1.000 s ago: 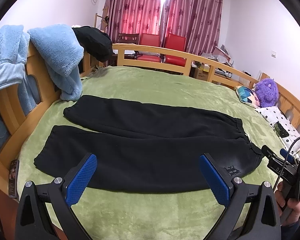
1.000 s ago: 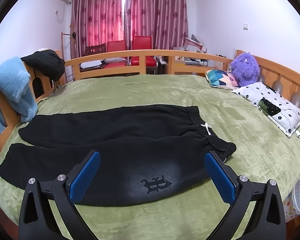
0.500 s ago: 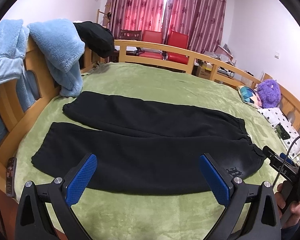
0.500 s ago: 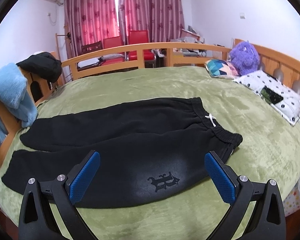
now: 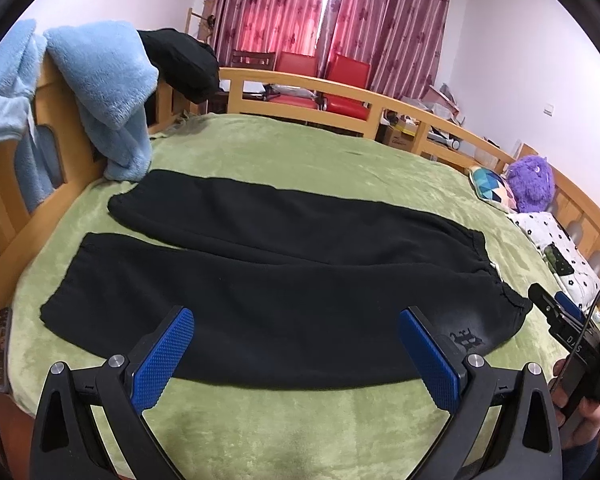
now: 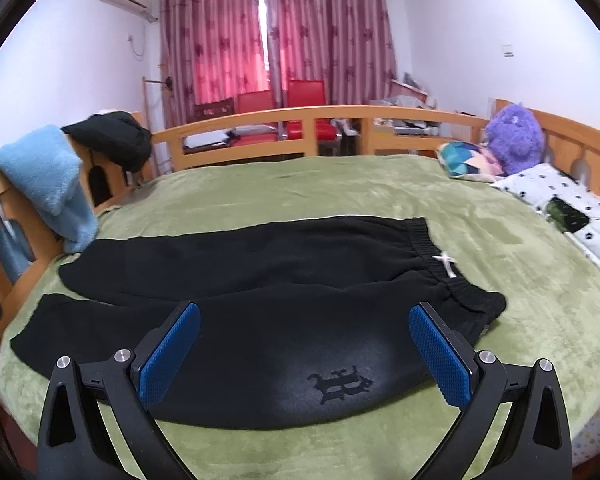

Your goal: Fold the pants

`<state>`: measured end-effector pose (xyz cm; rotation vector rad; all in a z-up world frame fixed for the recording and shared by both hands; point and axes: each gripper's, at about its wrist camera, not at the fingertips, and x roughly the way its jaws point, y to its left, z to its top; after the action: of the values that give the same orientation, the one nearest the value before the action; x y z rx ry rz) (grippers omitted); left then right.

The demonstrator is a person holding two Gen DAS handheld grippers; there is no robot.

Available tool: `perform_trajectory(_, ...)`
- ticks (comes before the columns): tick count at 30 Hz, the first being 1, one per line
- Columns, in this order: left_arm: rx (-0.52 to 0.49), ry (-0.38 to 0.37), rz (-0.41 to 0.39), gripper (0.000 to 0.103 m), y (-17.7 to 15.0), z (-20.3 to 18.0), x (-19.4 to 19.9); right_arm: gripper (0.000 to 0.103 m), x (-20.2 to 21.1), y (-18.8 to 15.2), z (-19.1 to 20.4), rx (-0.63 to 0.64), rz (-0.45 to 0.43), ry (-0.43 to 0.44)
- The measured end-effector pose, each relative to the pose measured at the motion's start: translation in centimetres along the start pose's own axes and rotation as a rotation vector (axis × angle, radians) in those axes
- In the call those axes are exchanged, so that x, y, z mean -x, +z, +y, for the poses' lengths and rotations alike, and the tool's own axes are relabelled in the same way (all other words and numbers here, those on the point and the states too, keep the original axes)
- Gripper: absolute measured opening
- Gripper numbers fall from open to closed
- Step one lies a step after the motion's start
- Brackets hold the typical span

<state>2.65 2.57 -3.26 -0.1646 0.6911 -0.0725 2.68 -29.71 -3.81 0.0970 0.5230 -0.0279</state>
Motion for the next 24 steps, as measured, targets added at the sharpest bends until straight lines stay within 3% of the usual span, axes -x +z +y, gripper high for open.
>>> perform_trajectory(7, 0.081, -0.044, 0.072, 0.097, -0.9, 2.1, -2.8, 0.102, -2.3, -0.8, -0.2, 0.032, 0.112, 0.001)
perform_trajectory(11, 0.024, -0.012, 0.074, 0.097, -1.0, 2.2, -3.8, 0.101, -2.7, -1.3, -0.2, 0.040, 0.083, -0.022)
perform_trajectory(15, 0.035, 0.007, 0.087, 0.097, -1.1, 3.3, -5.0, 0.099, -3.9, -2.2, -1.0, 0.017, 0.076, -0.014)
perform_trajectory(18, 0.055, 0.044, 0.118, 0.097, -1.6, 4.4, -6.4, 0.093, -5.9, -3.4, -2.1, 0.018, 0.097, -0.068)
perform_trajectory(20, 0.065, 0.058, 0.128, 0.097, -2.2, 5.3, -7.3, 0.077, -7.5, -3.5, -3.1, -0.019, 0.170, -0.130)
perform_trajectory(24, 0.121, 0.092, 0.140, 0.097, -4.3, 7.9, -8.3, 0.073, -8.4, -3.3, -5.6, -0.134, 0.225, -0.056)
